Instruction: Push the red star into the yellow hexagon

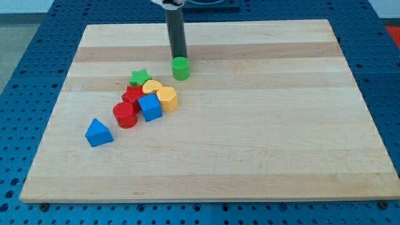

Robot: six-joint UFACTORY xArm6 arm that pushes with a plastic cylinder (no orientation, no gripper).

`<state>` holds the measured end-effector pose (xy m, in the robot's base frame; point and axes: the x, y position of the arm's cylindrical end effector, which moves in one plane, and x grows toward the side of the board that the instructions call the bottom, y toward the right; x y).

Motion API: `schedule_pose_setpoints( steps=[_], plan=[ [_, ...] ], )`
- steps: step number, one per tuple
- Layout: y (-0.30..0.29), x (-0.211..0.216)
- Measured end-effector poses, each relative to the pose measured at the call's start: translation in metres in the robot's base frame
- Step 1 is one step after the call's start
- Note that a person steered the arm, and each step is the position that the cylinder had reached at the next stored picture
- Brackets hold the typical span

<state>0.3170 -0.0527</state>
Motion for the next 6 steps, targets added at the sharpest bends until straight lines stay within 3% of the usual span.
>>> schedule_pose_setpoints(
  steps=[1, 2, 4, 6],
  plan=[
    [-0.018, 0.000],
    [-0.086, 0.003],
    [-0.137, 0.066],
    [-0.116, 0.100]
  ],
)
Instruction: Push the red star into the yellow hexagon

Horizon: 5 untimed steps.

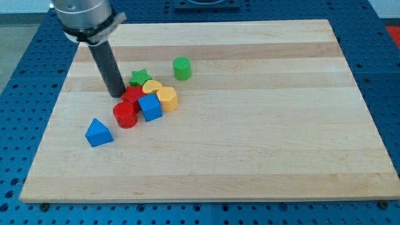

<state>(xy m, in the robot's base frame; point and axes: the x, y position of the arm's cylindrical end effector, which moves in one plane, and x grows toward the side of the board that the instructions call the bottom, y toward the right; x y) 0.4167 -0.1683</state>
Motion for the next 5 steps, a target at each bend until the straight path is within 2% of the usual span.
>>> schedule_pose_setpoints(
  steps=[1, 2, 3, 5],
  plan=[
    [0.035, 0.001],
    [0.036, 0.001],
    [0.014, 0.001],
    [0.055, 0.026]
  ],
)
